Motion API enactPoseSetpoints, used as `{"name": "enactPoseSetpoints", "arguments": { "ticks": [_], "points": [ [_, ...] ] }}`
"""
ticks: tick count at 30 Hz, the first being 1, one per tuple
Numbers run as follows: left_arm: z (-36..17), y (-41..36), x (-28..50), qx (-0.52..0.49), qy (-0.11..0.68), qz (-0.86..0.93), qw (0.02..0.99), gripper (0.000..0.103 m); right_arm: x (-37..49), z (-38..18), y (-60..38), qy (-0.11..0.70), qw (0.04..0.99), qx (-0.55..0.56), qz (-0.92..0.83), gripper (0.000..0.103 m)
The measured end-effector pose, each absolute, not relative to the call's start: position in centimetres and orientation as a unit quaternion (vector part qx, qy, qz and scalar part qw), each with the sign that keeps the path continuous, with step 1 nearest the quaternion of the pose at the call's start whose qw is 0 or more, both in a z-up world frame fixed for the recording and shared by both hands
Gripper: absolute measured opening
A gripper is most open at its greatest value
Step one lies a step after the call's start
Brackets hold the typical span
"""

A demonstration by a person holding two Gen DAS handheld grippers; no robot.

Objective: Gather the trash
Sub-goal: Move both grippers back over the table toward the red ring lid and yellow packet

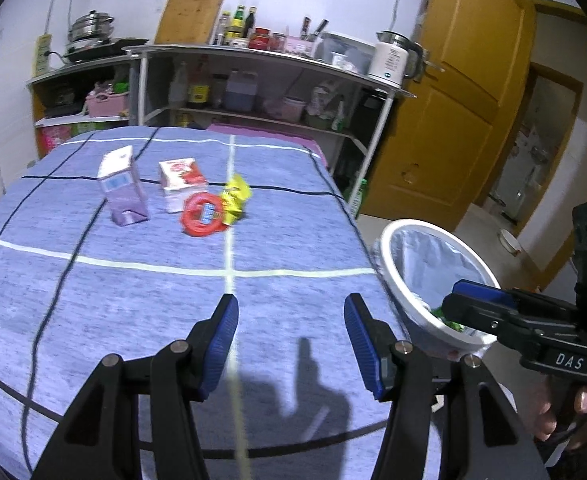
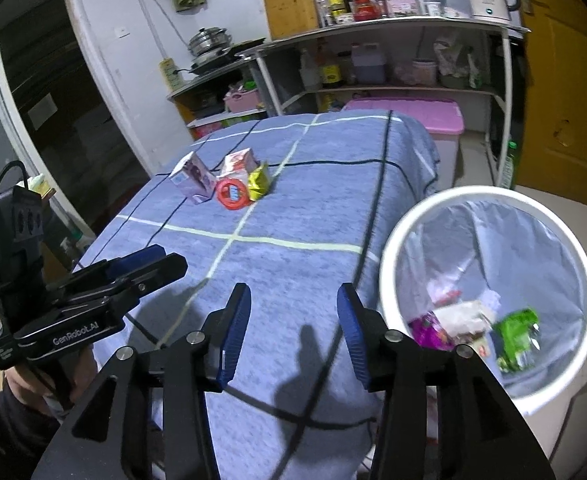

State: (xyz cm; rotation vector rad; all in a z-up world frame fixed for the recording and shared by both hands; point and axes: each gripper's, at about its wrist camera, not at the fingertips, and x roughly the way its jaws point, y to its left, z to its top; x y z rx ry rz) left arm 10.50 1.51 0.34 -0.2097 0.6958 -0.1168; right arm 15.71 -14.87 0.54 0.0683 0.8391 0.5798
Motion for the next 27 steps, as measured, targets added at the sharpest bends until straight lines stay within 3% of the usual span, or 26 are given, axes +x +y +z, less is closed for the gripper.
{"name": "enactPoseSetpoints", "arguments": {
  "ticks": [27],
  "points": [
    [-2.5,7.4,21.3,-0.130,0.369,-0.001,0.921,0.060,24.2,-0.2,-9.3,0.418,0.857,0.020,0.301,0.047]
  ]
}}
